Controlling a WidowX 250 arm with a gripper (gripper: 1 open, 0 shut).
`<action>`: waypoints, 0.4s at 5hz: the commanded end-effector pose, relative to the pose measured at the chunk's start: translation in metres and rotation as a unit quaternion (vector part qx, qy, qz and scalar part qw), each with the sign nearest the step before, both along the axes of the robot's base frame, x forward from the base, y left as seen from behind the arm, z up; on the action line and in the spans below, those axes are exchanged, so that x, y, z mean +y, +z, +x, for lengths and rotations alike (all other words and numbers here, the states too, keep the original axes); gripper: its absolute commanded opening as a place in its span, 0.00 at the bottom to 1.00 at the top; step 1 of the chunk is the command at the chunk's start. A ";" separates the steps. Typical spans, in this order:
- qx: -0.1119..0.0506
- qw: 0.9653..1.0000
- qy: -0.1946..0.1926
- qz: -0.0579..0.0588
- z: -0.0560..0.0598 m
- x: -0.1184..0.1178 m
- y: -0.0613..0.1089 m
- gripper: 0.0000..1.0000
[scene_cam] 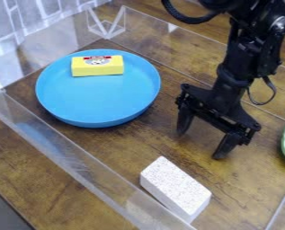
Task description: Remove the green object from inside the blue tray and put it on the table
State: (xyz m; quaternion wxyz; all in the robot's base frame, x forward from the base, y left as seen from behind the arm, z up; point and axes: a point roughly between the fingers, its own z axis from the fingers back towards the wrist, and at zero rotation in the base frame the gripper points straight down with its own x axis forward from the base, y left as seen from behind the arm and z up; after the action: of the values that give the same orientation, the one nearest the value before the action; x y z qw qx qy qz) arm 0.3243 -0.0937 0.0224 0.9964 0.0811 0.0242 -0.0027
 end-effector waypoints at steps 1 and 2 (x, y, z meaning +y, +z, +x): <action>-0.021 1.000 -0.017 -0.007 -0.001 -0.004 0.011 1.00; -0.021 0.999 -0.023 -0.007 -0.006 -0.009 0.009 1.00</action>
State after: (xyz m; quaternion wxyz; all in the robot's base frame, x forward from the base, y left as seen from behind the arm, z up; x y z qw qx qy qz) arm 0.3185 -0.0953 0.0215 0.9965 0.0802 0.0162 -0.0165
